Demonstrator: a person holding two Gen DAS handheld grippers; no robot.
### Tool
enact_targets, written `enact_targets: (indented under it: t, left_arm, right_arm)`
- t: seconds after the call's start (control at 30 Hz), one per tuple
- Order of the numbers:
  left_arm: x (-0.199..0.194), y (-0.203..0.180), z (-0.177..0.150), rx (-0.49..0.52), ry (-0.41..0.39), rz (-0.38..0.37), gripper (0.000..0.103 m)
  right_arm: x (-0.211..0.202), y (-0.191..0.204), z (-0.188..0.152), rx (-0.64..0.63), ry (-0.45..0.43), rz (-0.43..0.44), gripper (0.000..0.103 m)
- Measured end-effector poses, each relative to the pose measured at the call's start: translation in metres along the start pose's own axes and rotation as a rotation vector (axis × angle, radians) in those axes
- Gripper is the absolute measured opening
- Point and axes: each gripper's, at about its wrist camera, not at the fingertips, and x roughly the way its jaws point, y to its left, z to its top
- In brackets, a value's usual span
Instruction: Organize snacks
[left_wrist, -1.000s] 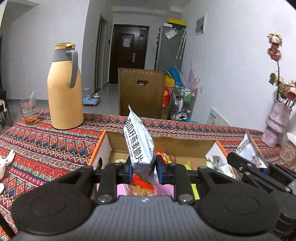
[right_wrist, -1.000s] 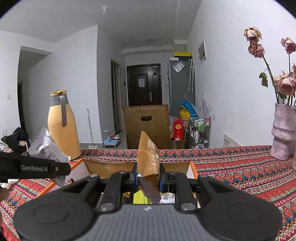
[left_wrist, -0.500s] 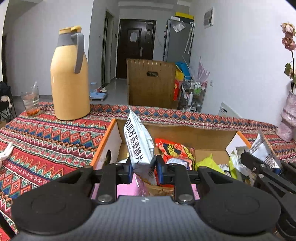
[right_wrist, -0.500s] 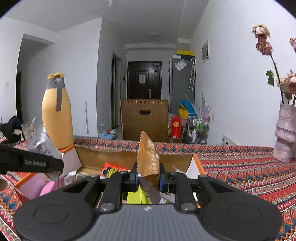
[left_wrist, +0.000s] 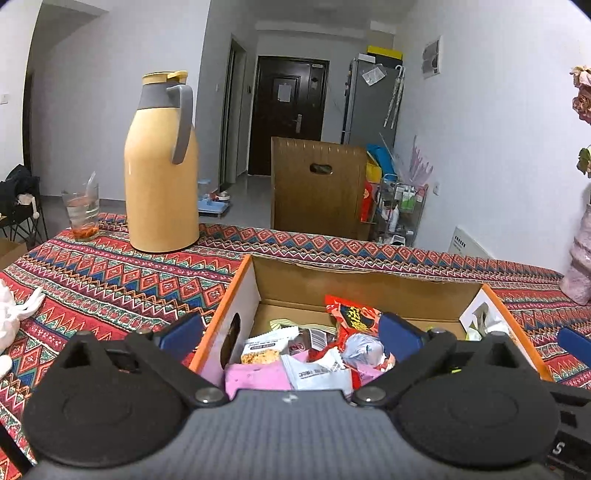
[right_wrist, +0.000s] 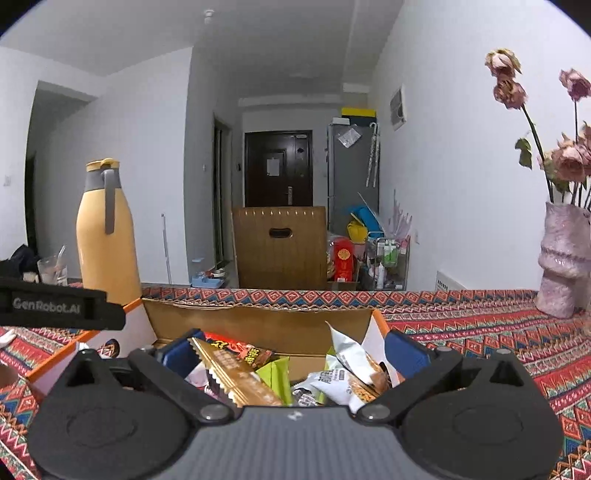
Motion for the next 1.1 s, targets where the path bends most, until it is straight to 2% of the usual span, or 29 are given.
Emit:
enact_targets:
  t: [0.37,0.57,0.87,1.1]
  left_arm:
    - [-0.003,0.0,0.001,0.001,-0.001,0.005,0.103]
    - [-0.024,-0.001,0.01,0.014,-0.049,-0.011,0.103]
    - [-0.067,0.004,0.018,0.04,-0.105,-0.058,0.103]
    - [-0.102,0.014,0.016,0.064,-0.143,-0.082,0.103]
  right_arm:
    - [0.002,-0.004,0.002,0.022,0.013,-0.02,0.103]
    - [-0.007,-0.003,0.01,0.026,-0.001,-0.028,0.103]
    - [-0.044,-0.007,0.028,0.031,-0.031,0.0,0.103]
    - [-0.079,-0.01,0.029,0.009,-0.054,0.01,0.103]
